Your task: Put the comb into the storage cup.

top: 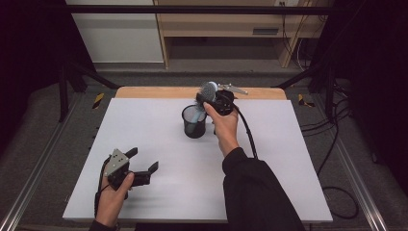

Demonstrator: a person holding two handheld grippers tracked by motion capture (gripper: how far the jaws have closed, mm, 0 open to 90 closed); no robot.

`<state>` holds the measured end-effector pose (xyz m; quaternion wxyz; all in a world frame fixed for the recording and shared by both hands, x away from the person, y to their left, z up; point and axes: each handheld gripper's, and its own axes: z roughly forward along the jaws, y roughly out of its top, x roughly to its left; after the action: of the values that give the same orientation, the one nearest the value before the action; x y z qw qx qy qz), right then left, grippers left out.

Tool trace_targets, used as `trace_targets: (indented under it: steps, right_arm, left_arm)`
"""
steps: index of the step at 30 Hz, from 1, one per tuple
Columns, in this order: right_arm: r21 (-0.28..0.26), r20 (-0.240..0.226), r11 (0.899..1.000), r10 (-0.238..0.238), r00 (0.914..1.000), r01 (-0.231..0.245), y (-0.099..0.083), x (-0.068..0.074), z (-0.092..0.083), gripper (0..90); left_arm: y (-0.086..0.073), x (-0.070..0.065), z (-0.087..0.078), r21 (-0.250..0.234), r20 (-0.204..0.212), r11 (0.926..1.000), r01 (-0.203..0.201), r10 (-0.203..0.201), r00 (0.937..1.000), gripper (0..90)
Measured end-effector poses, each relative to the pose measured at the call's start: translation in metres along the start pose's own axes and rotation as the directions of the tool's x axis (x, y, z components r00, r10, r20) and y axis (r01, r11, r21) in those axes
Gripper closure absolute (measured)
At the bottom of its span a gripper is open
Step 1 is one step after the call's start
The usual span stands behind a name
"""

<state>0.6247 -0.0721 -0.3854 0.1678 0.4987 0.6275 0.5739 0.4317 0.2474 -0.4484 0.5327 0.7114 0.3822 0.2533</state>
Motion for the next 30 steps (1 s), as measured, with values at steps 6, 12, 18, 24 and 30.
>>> trace_targets:
  steps: [6,12,18,24,30]
  right_arm:
    - [0.005,0.012,1.0,0.01,0.9999,-0.01,-0.001,-0.004,-0.002,42.4]
    - [0.001,0.014,1.0,0.012,0.9998,-0.012,-0.002,-0.006,-0.003,42.1]
    - [0.003,0.02,1.0,0.014,0.9997,-0.015,-0.002,-0.006,-0.003,41.6]
    - [0.005,0.029,1.0,0.017,0.9994,-0.017,-0.003,-0.009,-0.004,40.7]
    - [0.011,0.033,1.0,0.022,0.9992,-0.023,-0.004,-0.012,-0.005,40.3]
  left_arm:
    - [0.0,-0.001,0.0,-0.001,0.005,1.0,-0.002,0.002,1.0,3.9]
    - [0.0,-0.001,0.0,-0.001,0.004,1.0,-0.002,0.002,1.0,3.8]
    - [0.0,0.0,0.0,0.0,0.003,1.0,0.0,0.0,1.0,3.8]
    - [0.0,0.0,0.0,0.0,0.004,1.0,0.0,0.0,1.0,3.8]
    - [0.0,-0.001,0.0,0.001,0.004,1.0,-0.001,0.001,1.0,3.8]
